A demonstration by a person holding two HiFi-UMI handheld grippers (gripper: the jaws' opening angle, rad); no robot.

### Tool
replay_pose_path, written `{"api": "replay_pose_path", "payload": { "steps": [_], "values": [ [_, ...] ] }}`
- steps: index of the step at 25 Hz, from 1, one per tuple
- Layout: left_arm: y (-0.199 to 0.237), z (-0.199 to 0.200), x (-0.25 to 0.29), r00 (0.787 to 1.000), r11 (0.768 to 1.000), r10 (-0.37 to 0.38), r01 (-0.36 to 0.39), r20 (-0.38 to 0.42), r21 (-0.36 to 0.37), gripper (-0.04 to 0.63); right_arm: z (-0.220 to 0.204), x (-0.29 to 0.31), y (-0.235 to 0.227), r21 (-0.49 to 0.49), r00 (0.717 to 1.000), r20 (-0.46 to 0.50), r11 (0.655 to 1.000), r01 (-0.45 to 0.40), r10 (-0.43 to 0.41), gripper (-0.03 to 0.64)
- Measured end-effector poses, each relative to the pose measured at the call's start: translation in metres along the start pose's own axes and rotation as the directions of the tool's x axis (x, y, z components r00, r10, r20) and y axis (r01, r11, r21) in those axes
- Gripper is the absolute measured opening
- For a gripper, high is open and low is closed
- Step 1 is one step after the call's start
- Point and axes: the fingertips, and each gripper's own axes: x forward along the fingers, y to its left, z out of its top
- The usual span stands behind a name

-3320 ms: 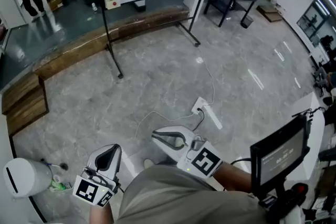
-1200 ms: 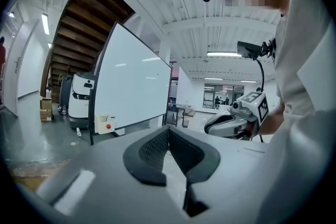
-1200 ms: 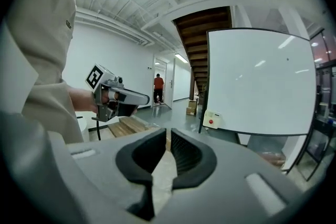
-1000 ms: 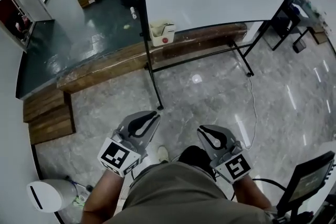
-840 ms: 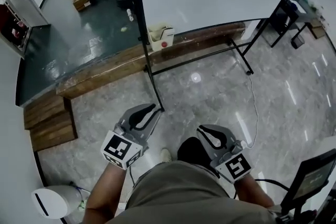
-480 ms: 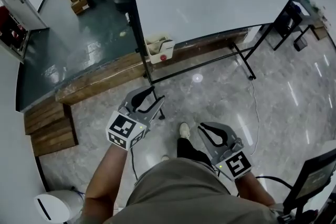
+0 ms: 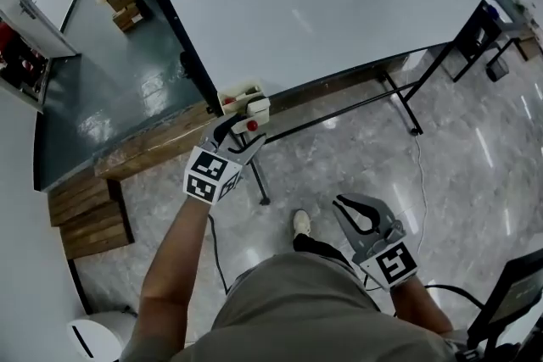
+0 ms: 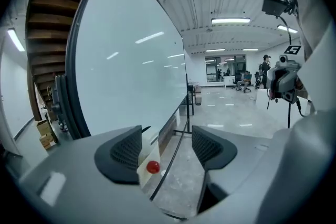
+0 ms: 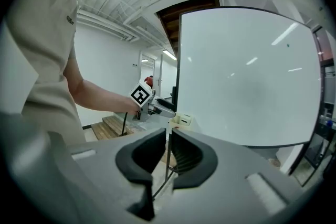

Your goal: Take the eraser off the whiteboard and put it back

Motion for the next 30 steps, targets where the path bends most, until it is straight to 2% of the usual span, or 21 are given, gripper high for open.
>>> {"api": "replay_pose_path", "payload": {
  "steps": [8,14,20,23,30],
  "values": [
    [0.031,-0.024,0.062,0.993,0.998,-0.015,0.023,-0.116,0.062,0.302,-0.019,0.002,-0.051,0.021,1.000,-0.028,1.000,0.013,-0.013,0.031],
    [0.038,-0.032,0.084,0.983,0.994,-0.042,0.059,-0.181,0.091,0.301,-0.025,0.009,-0.068,0.033,0.999,-0.039,0.999,0.012,-0.011,0.031],
    [0.045,-0.042,0.095,0.974,0.993,-0.027,0.052,-0.226,0.104,0.248,-0.029,0.017,-0.077,0.049,0.999,-0.047,0.999,0.009,-0.007,0.031],
    [0.045,-0.044,0.096,0.971,0.991,-0.018,0.049,-0.238,0.127,0.206,-0.029,0.021,-0.078,0.054,0.999,-0.052,0.999,0.006,-0.003,0.031],
    [0.047,-0.031,0.088,0.980,0.993,-0.007,0.029,-0.201,0.111,0.181,-0.024,0.023,-0.074,0.055,0.999,-0.047,0.998,-0.007,0.010,0.031]
  ]
}}
